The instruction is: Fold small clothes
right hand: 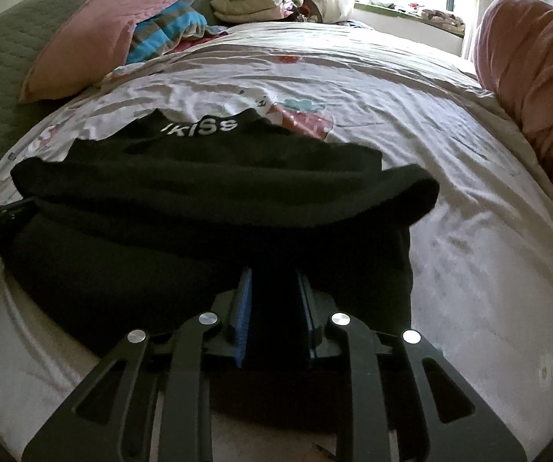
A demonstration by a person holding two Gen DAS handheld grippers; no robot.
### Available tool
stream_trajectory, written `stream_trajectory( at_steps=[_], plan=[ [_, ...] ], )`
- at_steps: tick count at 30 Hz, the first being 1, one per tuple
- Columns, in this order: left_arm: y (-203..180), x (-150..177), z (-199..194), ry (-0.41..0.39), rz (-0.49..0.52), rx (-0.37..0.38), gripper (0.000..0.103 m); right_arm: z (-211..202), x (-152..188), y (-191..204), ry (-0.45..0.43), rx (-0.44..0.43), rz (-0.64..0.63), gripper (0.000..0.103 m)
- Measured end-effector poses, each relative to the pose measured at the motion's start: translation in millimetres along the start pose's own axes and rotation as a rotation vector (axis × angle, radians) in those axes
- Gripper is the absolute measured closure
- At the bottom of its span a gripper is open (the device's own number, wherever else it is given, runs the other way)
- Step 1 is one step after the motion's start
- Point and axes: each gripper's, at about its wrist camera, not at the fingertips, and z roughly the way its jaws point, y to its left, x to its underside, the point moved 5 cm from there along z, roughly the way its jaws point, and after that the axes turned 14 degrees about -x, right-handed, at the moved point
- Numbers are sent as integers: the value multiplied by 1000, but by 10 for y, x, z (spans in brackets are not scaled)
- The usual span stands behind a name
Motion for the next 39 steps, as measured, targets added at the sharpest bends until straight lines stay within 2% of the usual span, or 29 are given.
stream_trajectory(
  at_steps=[5,10,15,18,22,24,25,29,30,31,32,33,34,35,36,39],
  plan=[
    [69,-149,187,6,-19,-21,96,102,-224,-107,-21,7,13,82],
    [247,-378,327,14,-100,-27,95,166,-473,-195,-45,7,38,82],
    [436,-592,370,-6,-193,3,88,187,-726,-358,-75,27,72,82],
    [596,-602,398,-24,-232,-2,79,166,-822,-475,-87,56,79,82],
    [749,-571,485,7,-262,7,76,113,-845,-630,-99,90,102,81],
    [751,-567,518,19,-268,29,65,87,-818,-682,-104,96,115,62],
    [748,-562,526,22,-269,36,63,84,-805,-697,-104,95,121,54],
    [656,-535,604,53,-236,66,46,129,-720,-763,-75,93,137,54],
    [642,-524,623,56,-228,65,46,150,-701,-773,-69,89,145,54],
    [611,-510,650,61,-216,64,46,178,-681,-784,-62,78,155,60],
    [588,-496,667,64,-205,61,46,193,-671,-784,-60,69,158,68],
    [562,-482,681,60,-191,51,49,206,-661,-774,-59,62,156,84],
    [547,-471,686,56,-178,44,67,205,-649,-766,-62,64,150,89],
    [538,-469,687,51,-170,42,79,193,-643,-755,-69,65,146,92],
    [515,-464,685,47,-156,41,99,170,-636,-745,-79,58,148,94],
    [509,-479,643,25,-137,25,101,28,-640,-717,-124,47,149,95]
  ],
)
